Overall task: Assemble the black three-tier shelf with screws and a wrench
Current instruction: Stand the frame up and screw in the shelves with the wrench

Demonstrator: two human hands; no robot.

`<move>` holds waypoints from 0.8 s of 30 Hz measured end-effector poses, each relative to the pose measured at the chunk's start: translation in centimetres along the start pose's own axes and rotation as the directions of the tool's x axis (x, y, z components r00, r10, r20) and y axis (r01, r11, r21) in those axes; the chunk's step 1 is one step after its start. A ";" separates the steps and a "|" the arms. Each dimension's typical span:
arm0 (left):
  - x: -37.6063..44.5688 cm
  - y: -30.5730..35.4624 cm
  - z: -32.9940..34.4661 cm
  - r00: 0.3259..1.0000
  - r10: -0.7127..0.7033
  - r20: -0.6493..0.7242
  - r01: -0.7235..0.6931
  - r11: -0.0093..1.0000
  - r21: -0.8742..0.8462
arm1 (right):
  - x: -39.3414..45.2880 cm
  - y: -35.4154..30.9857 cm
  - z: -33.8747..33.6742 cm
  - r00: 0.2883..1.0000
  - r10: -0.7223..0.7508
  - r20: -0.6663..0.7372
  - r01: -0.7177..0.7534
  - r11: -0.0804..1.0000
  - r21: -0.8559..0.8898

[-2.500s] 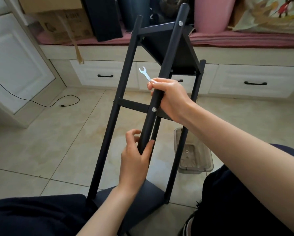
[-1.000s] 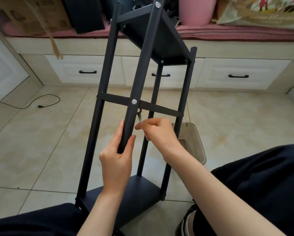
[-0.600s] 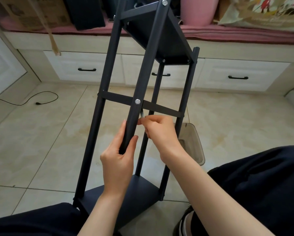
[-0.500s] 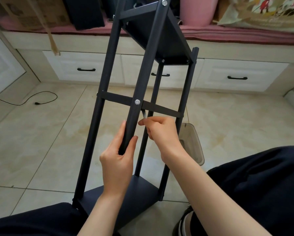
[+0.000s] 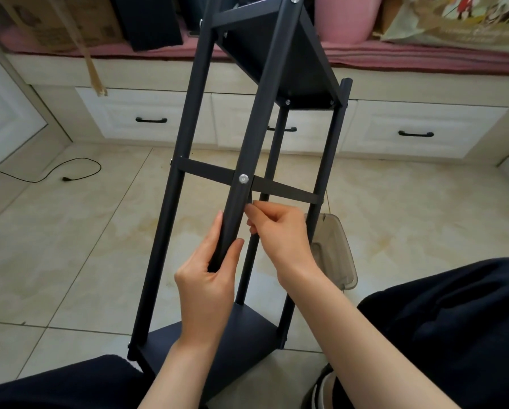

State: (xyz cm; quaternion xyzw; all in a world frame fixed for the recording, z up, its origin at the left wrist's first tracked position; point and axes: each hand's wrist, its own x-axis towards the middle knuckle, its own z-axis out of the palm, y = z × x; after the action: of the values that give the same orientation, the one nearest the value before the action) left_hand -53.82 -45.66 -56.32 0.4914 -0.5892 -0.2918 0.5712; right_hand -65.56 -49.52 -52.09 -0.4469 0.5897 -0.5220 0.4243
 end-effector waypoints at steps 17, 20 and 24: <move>0.3 -0.6 -0.2 0.997 -0.071 -0.025 0.070 0.997 -0.040 | 0.8 0.4 0.5 0.999 -0.035 0.038 0.034 0.999 0.016; 0.3 -0.8 -0.5 0.997 -0.073 -0.029 0.072 0.997 -0.037 | 0.9 0.2 0.7 0.997 -0.069 0.032 0.071 0.995 -0.076; 0.4 -0.9 -0.8 0.996 -0.079 -0.034 0.078 0.996 -0.035 | 1.0 -0.3 1.0 0.998 -0.039 0.053 0.044 0.995 -0.092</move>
State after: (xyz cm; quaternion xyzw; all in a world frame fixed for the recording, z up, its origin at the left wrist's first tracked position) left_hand -52.75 -46.16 -56.78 0.5096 -0.5541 -0.3152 0.5779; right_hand -64.83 -50.76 -51.93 -0.4914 0.5932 -0.4910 0.4069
